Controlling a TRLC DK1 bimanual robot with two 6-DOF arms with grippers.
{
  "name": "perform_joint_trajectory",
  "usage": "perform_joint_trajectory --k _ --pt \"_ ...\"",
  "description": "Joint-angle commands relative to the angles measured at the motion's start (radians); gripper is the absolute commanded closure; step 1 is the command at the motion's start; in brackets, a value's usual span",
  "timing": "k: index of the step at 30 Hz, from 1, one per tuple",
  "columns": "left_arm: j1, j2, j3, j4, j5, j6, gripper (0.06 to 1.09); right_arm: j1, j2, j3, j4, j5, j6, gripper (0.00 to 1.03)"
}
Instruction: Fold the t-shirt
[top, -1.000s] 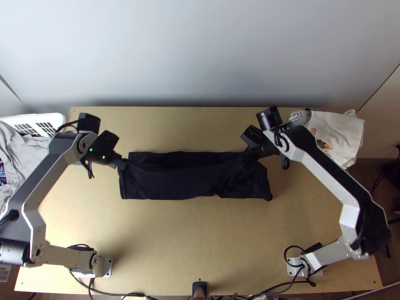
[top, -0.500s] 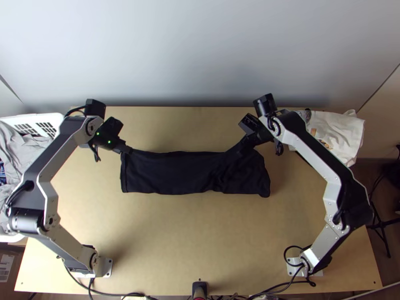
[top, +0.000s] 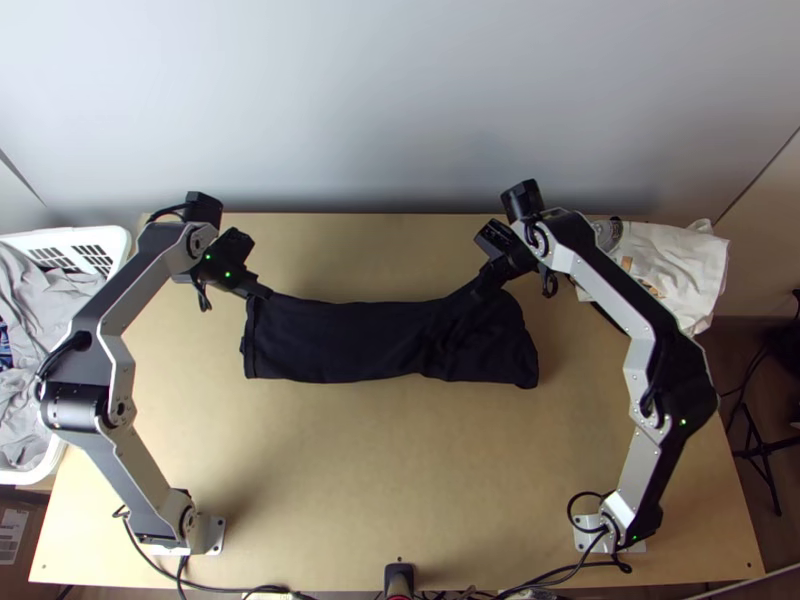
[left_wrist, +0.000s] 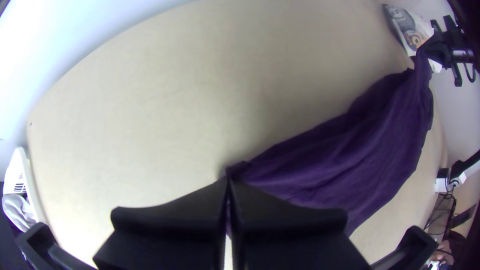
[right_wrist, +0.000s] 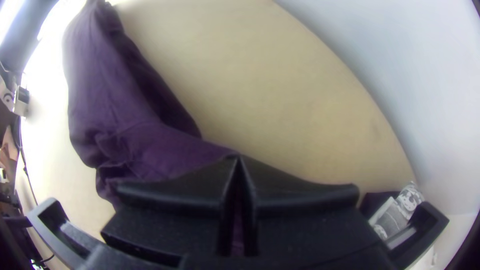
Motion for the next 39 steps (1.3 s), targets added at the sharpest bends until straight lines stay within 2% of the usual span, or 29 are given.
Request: perform_joint_trajectory --k 1,11,12,13,14,17,19,22,31,39 --pt "0.000 0.066 0.036 0.004 -0.003 0.003 1.05 -0.002 0.073 0.054 0.000 0.014 0.004 1.00" --pt "-0.006 0.125 0.062 0.021 -0.003 -0.014 1.05 -0.003 0.136 0.069 0.000 0.028 0.019 1.00" --pt "-0.008 0.126 0.062 0.021 -0.003 -0.015 1.05 -0.003 0.136 0.069 0.000 0.028 0.019 0.97" --pt "-0.009 0.128 0.062 0.023 -0.003 -0.023 1.05 -0.003 0.136 0.069 0.000 0.028 0.022 0.85" --pt "-0.009 0.128 0.062 0.024 -0.003 -0.029 0.98 -0.005 0.134 0.069 0.000 0.028 0.031 0.70" --pt "-0.009 0.123 0.074 0.009 -0.003 -0.062 0.54 -0.005 0.122 0.069 -0.004 0.028 0.054 0.28" --pt "-0.009 0.109 0.085 -0.014 -0.003 -0.078 0.37 -0.005 0.105 0.069 -0.006 0.028 0.068 0.05" --pt "-0.006 0.065 0.082 -0.023 0.003 -0.092 0.28 0.006 0.070 0.071 -0.011 0.027 0.073 0.03" --pt "0.002 -0.106 -0.038 -0.048 0.011 -0.129 0.12 0.093 -0.070 0.060 -0.026 0.027 0.129 0.03" --pt "-0.009 -0.202 -0.228 0.015 0.037 -0.146 0.12 0.207 -0.125 0.008 -0.069 0.027 0.145 0.03"
